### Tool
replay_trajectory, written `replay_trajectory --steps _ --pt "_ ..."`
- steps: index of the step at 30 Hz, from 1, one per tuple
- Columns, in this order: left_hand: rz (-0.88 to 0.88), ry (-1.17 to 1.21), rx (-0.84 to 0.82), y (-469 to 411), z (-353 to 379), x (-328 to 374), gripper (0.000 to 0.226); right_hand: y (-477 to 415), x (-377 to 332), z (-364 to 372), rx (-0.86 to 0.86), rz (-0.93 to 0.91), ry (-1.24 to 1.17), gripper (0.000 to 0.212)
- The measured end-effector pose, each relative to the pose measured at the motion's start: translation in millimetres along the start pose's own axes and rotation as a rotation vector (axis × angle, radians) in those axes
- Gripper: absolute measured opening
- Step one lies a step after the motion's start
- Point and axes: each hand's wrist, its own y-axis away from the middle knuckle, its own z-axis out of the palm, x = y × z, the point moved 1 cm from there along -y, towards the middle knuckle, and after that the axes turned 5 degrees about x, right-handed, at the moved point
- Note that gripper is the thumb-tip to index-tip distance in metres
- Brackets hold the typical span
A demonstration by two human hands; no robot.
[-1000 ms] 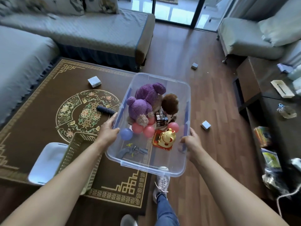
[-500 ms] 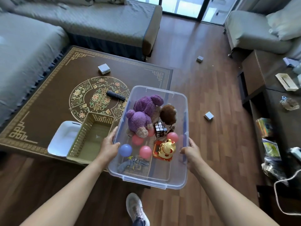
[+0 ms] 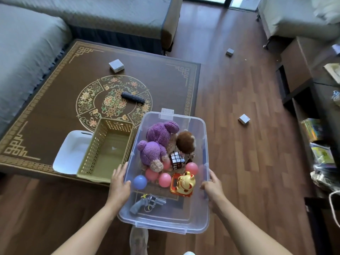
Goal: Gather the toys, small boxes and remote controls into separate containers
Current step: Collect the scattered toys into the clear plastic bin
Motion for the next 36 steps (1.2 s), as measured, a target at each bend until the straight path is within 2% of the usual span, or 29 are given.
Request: replay_trajectory --steps 6,12,25,36 --pt "0.029 -0.136 0.056 -35 7 -27 0.069 -30 19 38 -0.010 -0.007 0.006 0.079" --pt "0.090 -0.239 0.090 -71 28 -42 0.069 -74 31 58 0.052 -0.041 0.017 0.081" --pt "0.129 -0.197 0.111 -95 60 -60 0.069 -113 37 75 0.070 -0.146 0.091 0.072" --pt "0.152 -0.297 0.156 -95 65 -58 0.069 -122 35 77 0.087 -0.154 0.108 0.065"
